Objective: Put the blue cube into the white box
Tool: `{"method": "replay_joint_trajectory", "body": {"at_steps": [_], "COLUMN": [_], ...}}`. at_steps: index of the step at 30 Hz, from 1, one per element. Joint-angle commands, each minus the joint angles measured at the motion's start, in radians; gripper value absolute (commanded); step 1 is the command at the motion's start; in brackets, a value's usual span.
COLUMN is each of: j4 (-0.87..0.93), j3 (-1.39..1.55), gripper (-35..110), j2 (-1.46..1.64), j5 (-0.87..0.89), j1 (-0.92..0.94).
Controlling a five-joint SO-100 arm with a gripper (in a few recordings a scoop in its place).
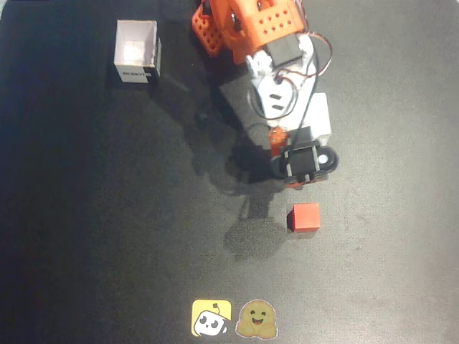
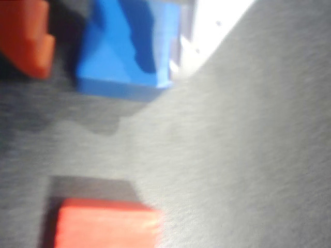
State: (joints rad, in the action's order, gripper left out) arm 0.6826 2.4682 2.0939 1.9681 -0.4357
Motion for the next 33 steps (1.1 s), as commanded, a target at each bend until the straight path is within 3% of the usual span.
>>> {"method": "replay_joint_trajectory", "body": {"at_steps": [1, 33], "j4": [0.005, 0.006], "j3": [-0.008, 0.025], "gripper": [20, 26], "j2": [0.018, -0.002], "j5": [0.02, 0.127], "j1": [-0.017, -0.117]}}
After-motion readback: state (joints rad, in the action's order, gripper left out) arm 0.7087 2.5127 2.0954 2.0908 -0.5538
